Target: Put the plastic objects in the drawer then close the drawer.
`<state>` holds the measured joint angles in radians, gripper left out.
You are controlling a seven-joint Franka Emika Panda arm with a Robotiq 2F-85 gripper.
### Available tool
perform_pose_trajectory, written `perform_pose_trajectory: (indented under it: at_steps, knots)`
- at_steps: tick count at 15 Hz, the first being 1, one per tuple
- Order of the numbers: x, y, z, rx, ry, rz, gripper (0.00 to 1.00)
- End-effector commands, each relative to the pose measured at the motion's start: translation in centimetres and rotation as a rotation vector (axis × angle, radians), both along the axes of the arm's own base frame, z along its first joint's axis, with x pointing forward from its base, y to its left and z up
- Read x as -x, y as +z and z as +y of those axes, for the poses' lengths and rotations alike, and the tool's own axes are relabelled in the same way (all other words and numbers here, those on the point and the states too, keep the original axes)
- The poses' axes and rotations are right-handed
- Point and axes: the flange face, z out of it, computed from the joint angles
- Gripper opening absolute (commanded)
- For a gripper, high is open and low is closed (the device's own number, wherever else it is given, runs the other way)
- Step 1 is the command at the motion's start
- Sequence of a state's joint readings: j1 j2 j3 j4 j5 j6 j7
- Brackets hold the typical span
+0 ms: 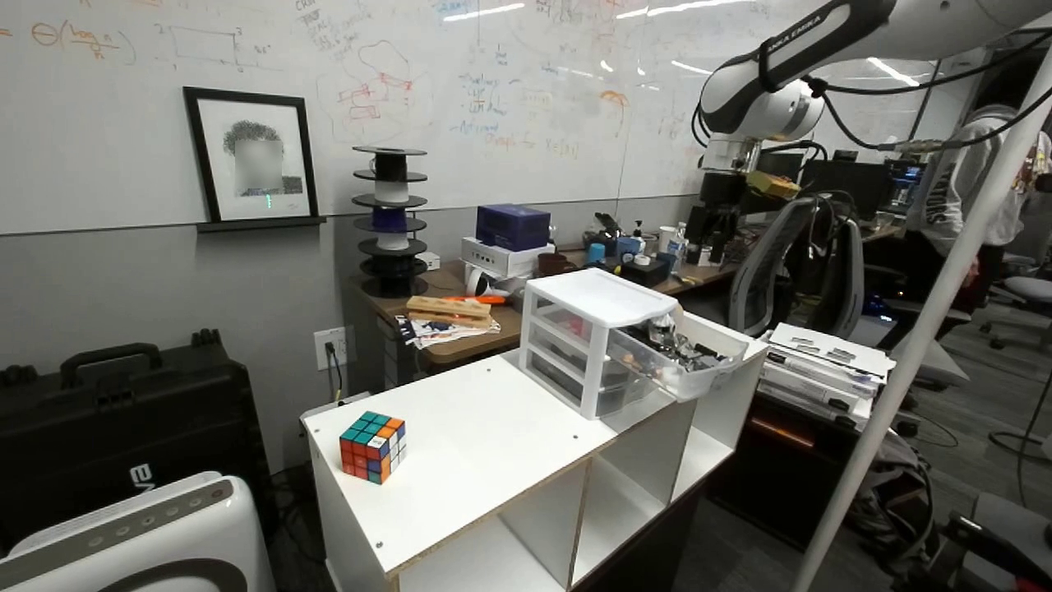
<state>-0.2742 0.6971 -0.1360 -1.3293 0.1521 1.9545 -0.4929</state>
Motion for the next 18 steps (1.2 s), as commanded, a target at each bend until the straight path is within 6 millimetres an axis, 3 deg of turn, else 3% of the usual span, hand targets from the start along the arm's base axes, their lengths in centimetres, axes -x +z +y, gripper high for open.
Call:
perform_pose_trajectory:
  at_steps: [1, 6, 15, 18]
  knots:
    - [-3.0, -3.1, -2.7, 0.020, -0.028, -0.028, 1.00]
    - [-4.7, -7.4, -3.9, 0.024, -0.069, -0.065, 1.00]
    - [-7.5, -11.8, 1.7, -0.018, -0.001, -0.056, 1.00]
    - [-7.5, -13.4, 2.5, -0.014, 0.005, -0.032, 1.00]
